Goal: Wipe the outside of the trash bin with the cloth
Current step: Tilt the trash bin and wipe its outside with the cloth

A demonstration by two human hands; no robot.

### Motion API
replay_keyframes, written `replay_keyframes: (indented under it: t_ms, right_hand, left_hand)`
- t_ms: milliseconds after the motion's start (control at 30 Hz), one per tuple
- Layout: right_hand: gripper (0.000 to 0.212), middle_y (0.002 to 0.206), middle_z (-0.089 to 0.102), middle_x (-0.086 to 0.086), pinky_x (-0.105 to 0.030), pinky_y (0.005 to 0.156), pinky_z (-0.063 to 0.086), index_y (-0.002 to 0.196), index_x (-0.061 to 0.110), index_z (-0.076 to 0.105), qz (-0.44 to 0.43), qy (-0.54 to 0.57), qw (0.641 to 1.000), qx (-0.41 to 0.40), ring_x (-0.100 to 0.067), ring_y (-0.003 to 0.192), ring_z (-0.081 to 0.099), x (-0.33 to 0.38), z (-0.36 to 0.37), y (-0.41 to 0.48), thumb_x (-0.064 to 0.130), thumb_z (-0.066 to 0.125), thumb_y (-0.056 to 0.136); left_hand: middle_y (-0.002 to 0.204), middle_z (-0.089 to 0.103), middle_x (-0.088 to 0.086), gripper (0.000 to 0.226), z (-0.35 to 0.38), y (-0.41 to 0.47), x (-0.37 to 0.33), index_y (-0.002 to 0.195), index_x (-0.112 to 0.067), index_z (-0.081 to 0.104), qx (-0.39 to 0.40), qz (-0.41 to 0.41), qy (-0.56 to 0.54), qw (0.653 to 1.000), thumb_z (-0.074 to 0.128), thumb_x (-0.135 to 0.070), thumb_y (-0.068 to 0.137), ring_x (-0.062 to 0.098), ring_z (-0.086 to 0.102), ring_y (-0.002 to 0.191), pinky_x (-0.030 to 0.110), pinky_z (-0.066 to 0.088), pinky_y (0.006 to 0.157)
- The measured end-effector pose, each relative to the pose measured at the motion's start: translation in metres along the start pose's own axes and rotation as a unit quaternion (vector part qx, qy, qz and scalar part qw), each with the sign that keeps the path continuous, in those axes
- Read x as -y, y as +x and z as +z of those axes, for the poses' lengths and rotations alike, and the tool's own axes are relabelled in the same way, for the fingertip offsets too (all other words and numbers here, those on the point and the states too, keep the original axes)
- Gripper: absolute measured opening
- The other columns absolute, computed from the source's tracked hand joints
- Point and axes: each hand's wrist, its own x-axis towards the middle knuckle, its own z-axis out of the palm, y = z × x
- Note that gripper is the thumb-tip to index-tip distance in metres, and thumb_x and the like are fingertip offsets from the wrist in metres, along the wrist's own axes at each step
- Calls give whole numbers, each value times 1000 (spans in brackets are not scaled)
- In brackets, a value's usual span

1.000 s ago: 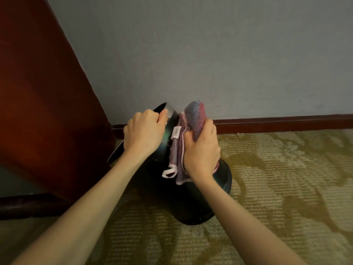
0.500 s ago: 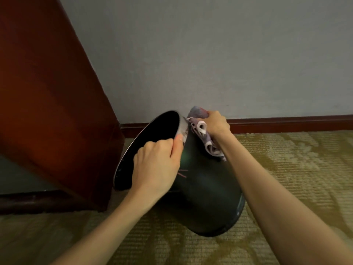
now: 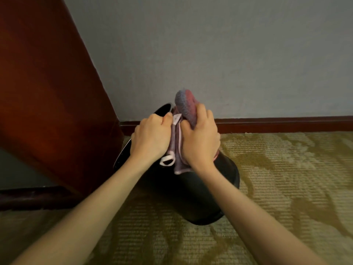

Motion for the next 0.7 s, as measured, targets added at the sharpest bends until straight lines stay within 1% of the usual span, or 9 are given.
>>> replay_keyframes:
  t_ms: [33,100,167,233,300,433,500,567,700]
  right_hand:
    - [25,98,53,-4,-40,62,43,106,21,48,0,3,1000,-5,-31,77,56,0,0,-2,31,53,85]
    - [25,97,55,-4,-37,62,41,106,20,50,11,14,1000,-9,-30,78,57,-3,-1,1,32,54,85]
    - [22,91,58,-3,-34,62,37,100,20,52,26,24,999,6,-28,76,56,-8,-3,10,33,54,83]
    - [20,87,62,-3,-37,65,42,95,22,53,62,33,996,52,-30,76,57,-12,-2,25,36,55,81]
    - [18,88,65,-4,-40,72,49,94,23,57,112,45,986,118,-31,80,61,-20,2,44,36,56,80]
    - [22,95,69,-10,-44,83,53,97,20,66,178,75,959,208,-31,90,65,-42,8,72,31,59,79]
    - [24,93,70,-10,-43,82,54,98,18,67,187,79,956,214,-29,89,66,-52,11,73,31,61,79]
    - [26,91,70,-8,-42,82,54,97,18,68,199,81,955,205,-27,86,66,-61,13,72,34,62,78]
    - [35,101,69,-10,-36,81,50,108,21,66,225,33,954,197,-31,94,63,-85,7,59,37,60,78]
  left_hand:
    - [89,64,19,49,1,3,0,71,-13,60,5,4,-1,1000,34,-47,93,43,56,90,38,34,67]
    - [85,63,17,50,2,4,-1,70,-12,61,11,19,-2,1000,33,-47,93,41,56,85,39,37,67]
    - [71,56,10,51,1,0,0,62,-12,55,7,33,-6,999,34,-46,94,35,52,75,38,34,65]
    - [61,47,4,53,-2,-6,2,53,-12,45,3,49,-12,999,35,-43,94,32,47,68,37,32,63]
    - [54,45,4,54,-5,-15,5,47,-15,38,0,78,-14,997,35,-40,95,33,50,64,38,33,60]
    - [47,41,0,56,-8,-31,7,46,-17,35,10,129,-11,991,31,-42,96,26,46,50,37,32,50]
    - [47,42,1,57,-7,-29,8,47,-16,39,13,136,-8,991,30,-43,96,25,46,49,36,32,49]
    - [45,39,1,58,-8,-24,9,46,-15,36,8,135,-8,991,32,-41,97,24,43,47,35,27,50]
    - [43,36,-1,58,-9,-12,17,44,-15,32,-15,121,4,993,36,-41,97,19,40,43,31,21,47]
